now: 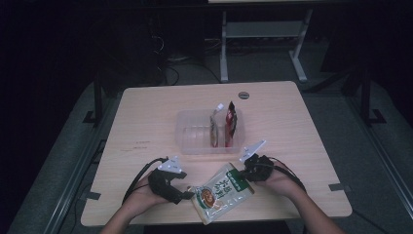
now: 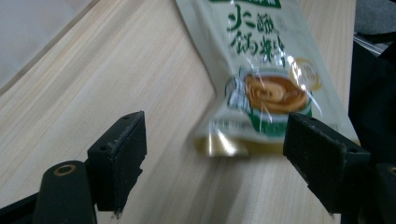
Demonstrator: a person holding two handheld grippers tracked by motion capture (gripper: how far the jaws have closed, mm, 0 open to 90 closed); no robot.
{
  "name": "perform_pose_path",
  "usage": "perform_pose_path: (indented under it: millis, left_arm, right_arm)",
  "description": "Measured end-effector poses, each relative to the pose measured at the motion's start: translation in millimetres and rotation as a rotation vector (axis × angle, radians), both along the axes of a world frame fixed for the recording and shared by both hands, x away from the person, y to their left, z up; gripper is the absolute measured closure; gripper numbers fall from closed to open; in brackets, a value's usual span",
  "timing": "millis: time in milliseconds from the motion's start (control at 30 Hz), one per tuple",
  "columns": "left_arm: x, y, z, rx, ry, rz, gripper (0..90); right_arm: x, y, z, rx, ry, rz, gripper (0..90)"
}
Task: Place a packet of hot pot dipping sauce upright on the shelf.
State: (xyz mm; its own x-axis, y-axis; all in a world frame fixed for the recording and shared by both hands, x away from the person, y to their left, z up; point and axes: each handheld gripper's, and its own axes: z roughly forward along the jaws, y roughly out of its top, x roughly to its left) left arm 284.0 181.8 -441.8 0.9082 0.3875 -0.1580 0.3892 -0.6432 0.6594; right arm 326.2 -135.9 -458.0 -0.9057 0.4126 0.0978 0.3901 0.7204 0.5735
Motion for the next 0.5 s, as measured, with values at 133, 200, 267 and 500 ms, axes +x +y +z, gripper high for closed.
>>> perform_pose_path:
  millis: [133, 200, 267, 500]
  left_arm:
    - [-4.8, -6.3, 0.2, -0.005, 0.002, -0.012, 20.6]
    - [-7.1, -10.8, -0.6, -0.006, 0.008, -0.019, 20.2]
    - [-9.6, -16.8, -2.4, -0.013, 0.013, -0.024, 20.0]
    - [-13.2, -30.8, -3.7, -0.008, 0.021, -0.019, 19.9]
  right_arm:
    - [-5.7, 11.7, 1.6, 0.000, 0.000, 0.028, 90.0]
    - [-6.0, 9.8, 3.7, 0.008, -0.006, 0.020, 84.7]
    - [-5.8, 5.8, 6.5, 0.028, -0.001, -0.001, 77.2]
    - [-18.0, -10.3, 15.5, 0.078, 0.023, -0.094, 44.5]
